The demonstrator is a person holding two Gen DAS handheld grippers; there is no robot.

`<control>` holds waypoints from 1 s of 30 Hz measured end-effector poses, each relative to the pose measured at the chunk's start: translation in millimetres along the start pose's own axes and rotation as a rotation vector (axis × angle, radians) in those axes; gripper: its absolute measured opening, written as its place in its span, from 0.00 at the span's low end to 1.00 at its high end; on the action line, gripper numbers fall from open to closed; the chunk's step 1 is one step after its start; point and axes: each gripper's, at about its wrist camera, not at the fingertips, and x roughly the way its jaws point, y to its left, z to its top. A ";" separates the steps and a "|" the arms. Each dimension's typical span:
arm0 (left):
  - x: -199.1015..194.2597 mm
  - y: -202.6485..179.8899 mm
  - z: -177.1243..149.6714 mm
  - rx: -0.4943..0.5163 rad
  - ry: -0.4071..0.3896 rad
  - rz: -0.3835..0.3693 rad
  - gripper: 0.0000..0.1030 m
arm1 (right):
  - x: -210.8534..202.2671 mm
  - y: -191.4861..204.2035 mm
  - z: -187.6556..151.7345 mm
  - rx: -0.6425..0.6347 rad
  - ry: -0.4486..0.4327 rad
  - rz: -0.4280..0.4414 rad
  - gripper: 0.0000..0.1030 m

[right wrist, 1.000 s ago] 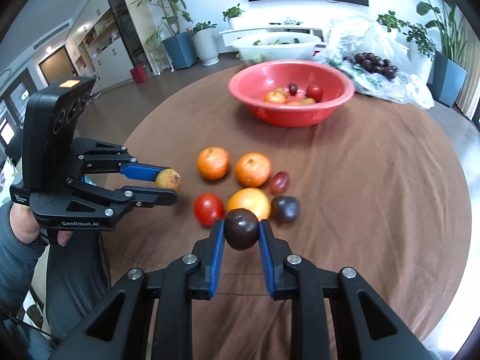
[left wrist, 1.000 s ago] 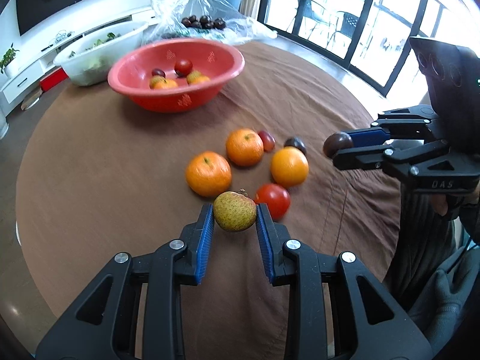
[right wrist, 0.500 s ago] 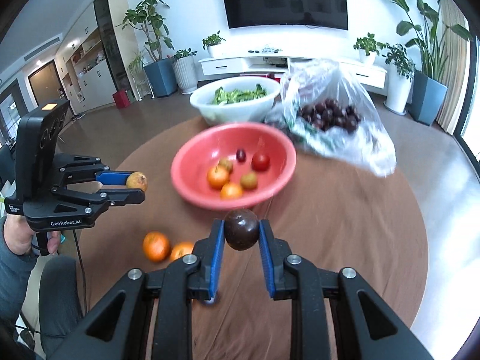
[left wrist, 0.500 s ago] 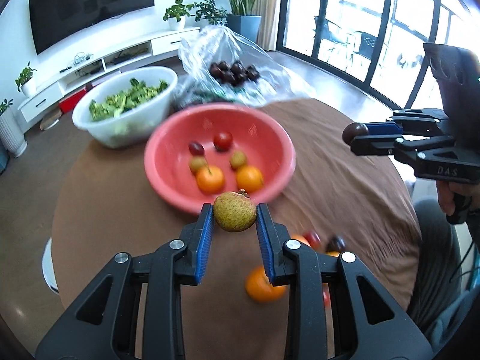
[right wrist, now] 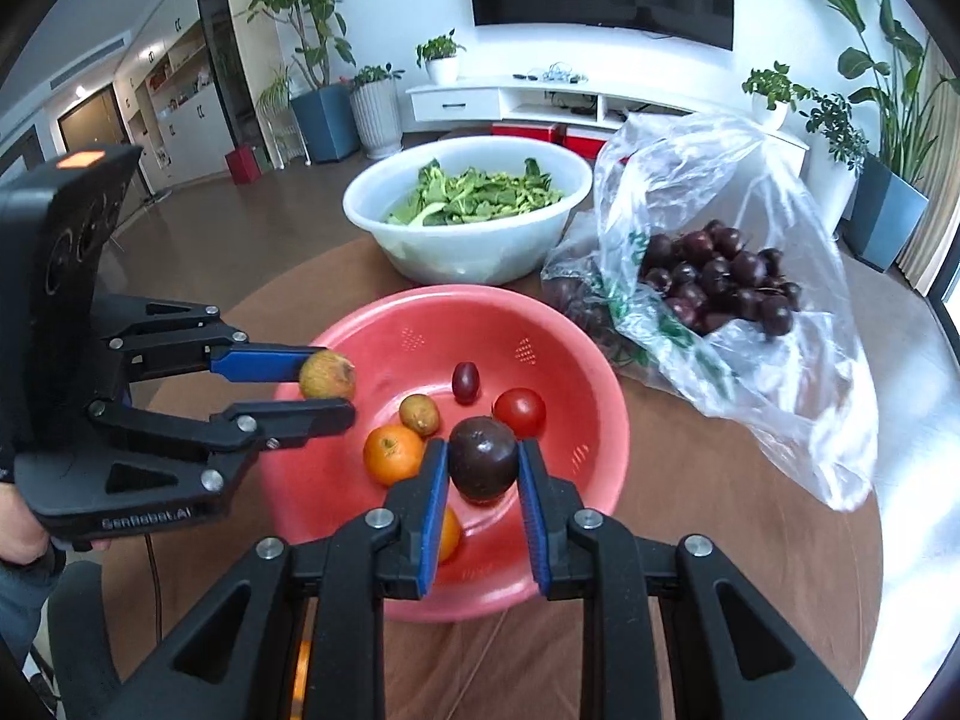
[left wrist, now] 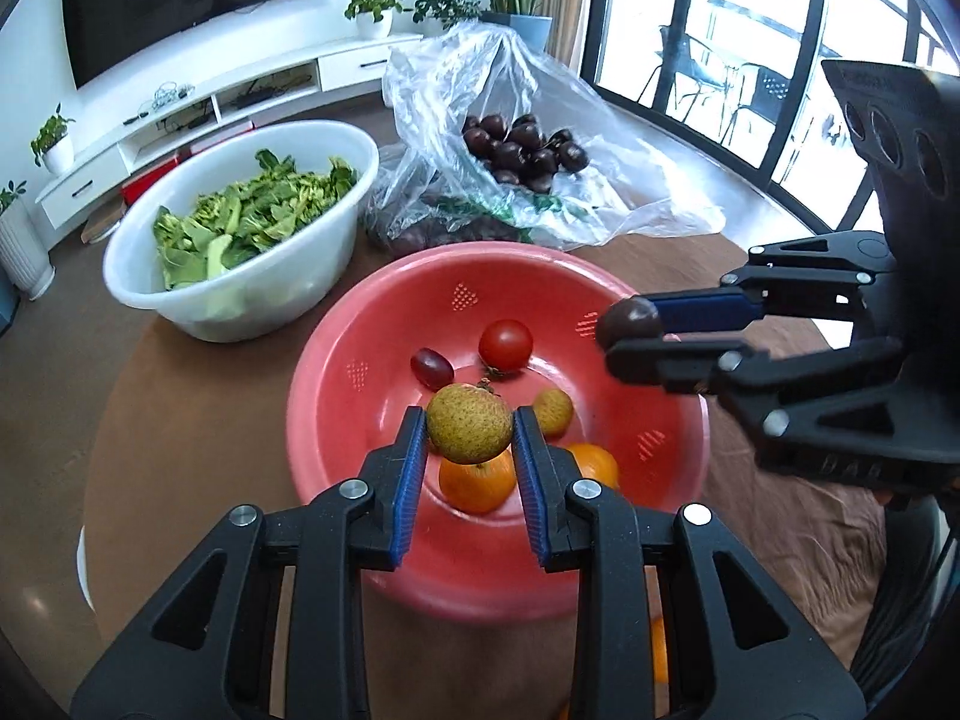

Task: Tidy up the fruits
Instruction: 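Carry the pear with the left tool while the right tool carries the plum to the red bowl, then open the left tool over the red bowl while the right tool releases the plum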

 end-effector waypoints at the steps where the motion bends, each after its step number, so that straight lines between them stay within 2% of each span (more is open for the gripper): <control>1: 4.4 0.5 1.1 0.000 0.003 0.000 0.26 | 6.5 -0.1 1.5 -0.003 0.010 0.001 0.25; 9: 33.2 6.3 -1.1 -0.019 0.030 0.005 0.26 | 36.9 -0.1 5.4 -0.005 0.056 -0.008 0.25; 21: 51.1 6.6 -5.0 -0.014 0.055 0.021 0.27 | 60.9 0.6 1.9 -0.019 0.104 -0.031 0.25; 23: 51.7 6.3 -4.7 -0.013 0.056 0.028 0.30 | 62.2 0.6 0.8 -0.019 0.105 -0.036 0.25; 24: 52.0 6.8 -5.1 -0.014 0.056 0.043 0.38 | 61.9 1.3 0.0 -0.024 0.103 -0.039 0.26; 30: 45.5 6.4 -6.0 -0.014 0.034 0.057 0.58 | 62.4 -2.5 0.1 -0.014 0.099 -0.049 0.26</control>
